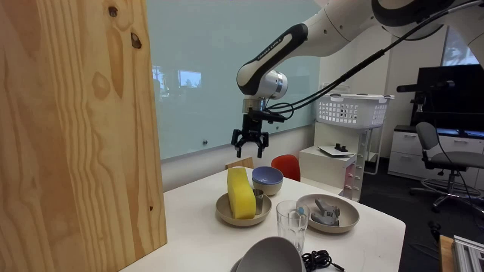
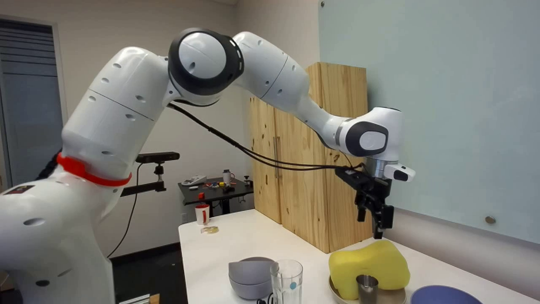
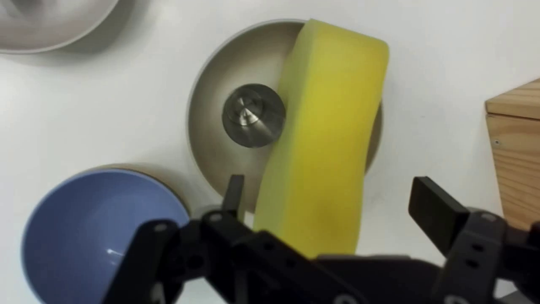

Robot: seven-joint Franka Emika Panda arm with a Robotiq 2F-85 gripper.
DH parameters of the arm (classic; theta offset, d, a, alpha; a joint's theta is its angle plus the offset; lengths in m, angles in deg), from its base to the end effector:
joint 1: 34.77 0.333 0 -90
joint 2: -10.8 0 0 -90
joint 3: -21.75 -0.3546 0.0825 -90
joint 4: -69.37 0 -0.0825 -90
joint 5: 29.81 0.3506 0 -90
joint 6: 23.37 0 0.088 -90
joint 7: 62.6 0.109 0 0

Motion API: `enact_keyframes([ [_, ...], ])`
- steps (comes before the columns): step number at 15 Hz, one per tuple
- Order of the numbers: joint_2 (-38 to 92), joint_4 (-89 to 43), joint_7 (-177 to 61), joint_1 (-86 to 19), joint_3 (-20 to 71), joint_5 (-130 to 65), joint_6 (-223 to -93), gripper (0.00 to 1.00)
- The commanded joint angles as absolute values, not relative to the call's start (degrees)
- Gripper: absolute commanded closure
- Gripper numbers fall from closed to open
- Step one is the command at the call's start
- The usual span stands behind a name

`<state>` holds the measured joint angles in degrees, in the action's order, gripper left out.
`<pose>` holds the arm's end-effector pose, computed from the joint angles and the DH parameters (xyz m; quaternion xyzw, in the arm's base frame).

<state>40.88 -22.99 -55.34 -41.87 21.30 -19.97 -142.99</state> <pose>0.6686 -0.0700 0.3675 -0.9831 0.1649 0.0250 0.0753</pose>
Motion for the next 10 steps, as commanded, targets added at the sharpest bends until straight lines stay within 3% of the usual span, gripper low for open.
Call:
enact_keyframes([
  [1,35.16,-36.91,-58.77,-42.30,22.21,-17.77,-150.11,0.00],
  [10,32.67,-47.36,-67.96,-43.44,22.10,-16.63,-162.84,0.00],
])
